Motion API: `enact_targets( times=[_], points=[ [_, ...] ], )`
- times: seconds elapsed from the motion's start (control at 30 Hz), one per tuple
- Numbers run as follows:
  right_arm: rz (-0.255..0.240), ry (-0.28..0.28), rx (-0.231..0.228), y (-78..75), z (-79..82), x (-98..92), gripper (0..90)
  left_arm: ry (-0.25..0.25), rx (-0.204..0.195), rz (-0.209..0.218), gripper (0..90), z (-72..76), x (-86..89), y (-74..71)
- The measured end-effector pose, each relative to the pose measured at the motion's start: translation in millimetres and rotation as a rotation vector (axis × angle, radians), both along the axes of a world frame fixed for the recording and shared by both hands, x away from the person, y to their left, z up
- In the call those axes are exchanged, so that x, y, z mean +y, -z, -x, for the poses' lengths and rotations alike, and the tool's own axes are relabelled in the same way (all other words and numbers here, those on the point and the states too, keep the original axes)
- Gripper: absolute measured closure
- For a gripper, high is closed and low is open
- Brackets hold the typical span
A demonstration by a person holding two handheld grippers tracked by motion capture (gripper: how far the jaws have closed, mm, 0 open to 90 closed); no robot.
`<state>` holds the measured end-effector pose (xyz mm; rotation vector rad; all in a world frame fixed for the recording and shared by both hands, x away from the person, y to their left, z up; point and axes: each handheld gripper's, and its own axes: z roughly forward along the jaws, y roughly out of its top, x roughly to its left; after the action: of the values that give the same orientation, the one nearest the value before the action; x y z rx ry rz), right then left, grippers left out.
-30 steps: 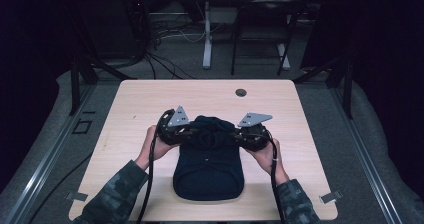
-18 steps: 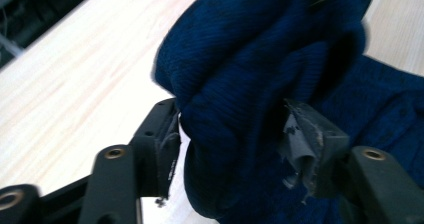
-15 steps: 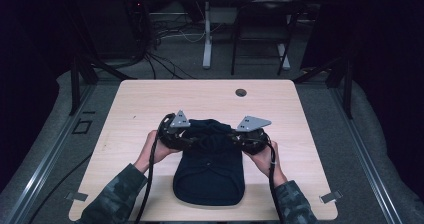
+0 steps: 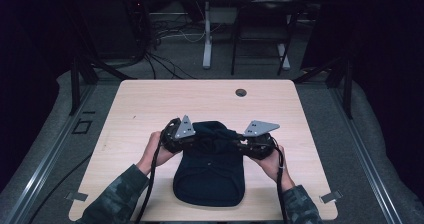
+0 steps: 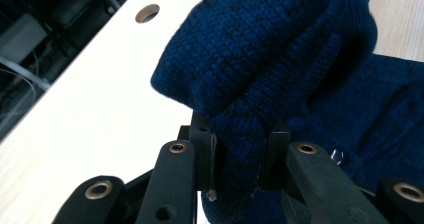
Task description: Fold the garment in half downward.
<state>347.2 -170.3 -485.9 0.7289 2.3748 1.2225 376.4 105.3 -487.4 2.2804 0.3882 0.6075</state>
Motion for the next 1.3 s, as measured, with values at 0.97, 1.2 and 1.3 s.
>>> enact_targets(
  times=[0.97, 1.2, 1.3],
  points=[
    [0.035, -0.019, 0.026, 18.6, 23.3, -1.8, 74.5, 0.038, -0.035, -0.034, 70.0, 24.5, -1.0, 1.9],
    [0.068, -0.031, 0.017, 17.7, 30.3, 1.8, 72.3, 0.024, -0.012, -0.019, 68.8, 30.5, 4.1, 11.8],
    [0.073, -0.032, 0.024, 17.8, 31.7, 2.7, 71.3, 0.027, -0.003, -0.019, 68.1, 31.3, 6.0, 13.5]
  ],
)
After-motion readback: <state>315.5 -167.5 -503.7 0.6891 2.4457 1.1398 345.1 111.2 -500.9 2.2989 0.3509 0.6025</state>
